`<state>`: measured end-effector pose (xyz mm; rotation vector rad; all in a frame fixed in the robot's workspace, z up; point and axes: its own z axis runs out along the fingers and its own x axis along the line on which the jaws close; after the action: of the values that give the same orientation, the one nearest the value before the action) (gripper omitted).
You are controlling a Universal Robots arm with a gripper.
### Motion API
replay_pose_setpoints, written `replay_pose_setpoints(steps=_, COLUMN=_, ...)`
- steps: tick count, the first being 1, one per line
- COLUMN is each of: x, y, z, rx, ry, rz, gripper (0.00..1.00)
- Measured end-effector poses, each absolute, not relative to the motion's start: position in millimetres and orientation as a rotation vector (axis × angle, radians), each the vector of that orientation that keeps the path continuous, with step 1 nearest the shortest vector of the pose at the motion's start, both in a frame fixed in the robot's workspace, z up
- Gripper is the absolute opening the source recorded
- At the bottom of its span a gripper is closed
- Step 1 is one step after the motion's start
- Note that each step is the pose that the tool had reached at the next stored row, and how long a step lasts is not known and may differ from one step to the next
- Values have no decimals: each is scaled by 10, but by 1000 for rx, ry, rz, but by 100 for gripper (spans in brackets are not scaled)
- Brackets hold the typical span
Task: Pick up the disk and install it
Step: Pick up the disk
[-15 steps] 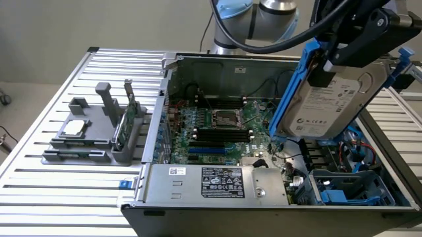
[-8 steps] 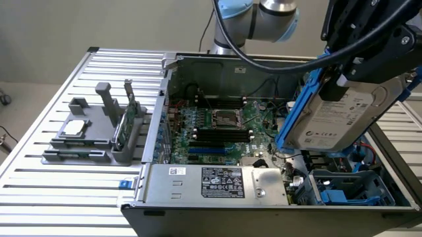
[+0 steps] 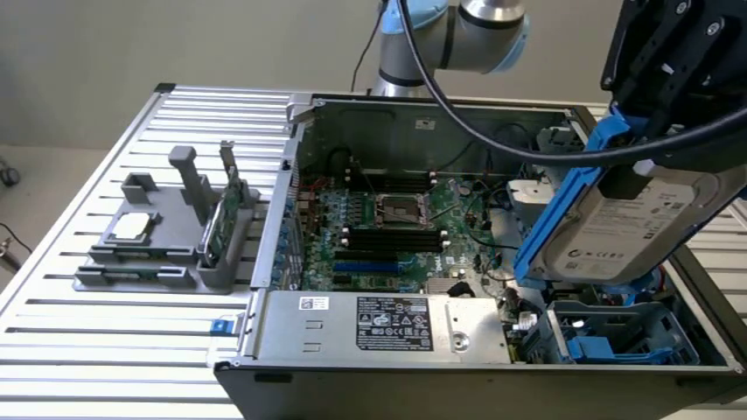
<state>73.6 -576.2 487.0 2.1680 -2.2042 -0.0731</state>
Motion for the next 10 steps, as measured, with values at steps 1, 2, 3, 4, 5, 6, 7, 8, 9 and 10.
replay_pose_setpoints(steps=1, x=765, y=-5772, z=4863, rx=2168, ry=-2204, rz=-73, gripper=33)
replay_pose_setpoints(steps=2, x=793, y=-5782, z=4855, rx=2168, ry=-2204, rz=-73, gripper=33)
replay_pose_setpoints(steps=3, x=821, y=-5792, z=4847, rx=2168, ry=-2204, rz=-73, gripper=33)
replay_pose_setpoints(steps=4, x=850, y=-5802, z=4839, rx=2168, ry=-2204, rz=-73, gripper=33)
replay_pose_setpoints(steps=5, x=877, y=-5812, z=4830, rx=2168, ry=-2204, rz=-73, gripper=33)
replay_pose_setpoints(steps=6, x=903, y=-5822, z=4821, rx=2168, ry=-2204, rz=-73, gripper=33)
replay_pose_setpoints(steps=7, x=929, y=-5831, z=4812, rx=2168, ry=-2204, rz=-73, gripper=33)
replay_pose_setpoints(steps=8, x=952, y=-5841, z=4801, rx=2168, ry=-2204, rz=-73, gripper=33)
replay_pose_setpoints(steps=9, x=976, y=-5851, z=4789, rx=2168, ry=-2204, rz=-73, gripper=33)
replay_pose_setpoints(steps=10, x=999, y=-5858, z=4777, rx=2168, ry=-2204, rz=-73, gripper=33)
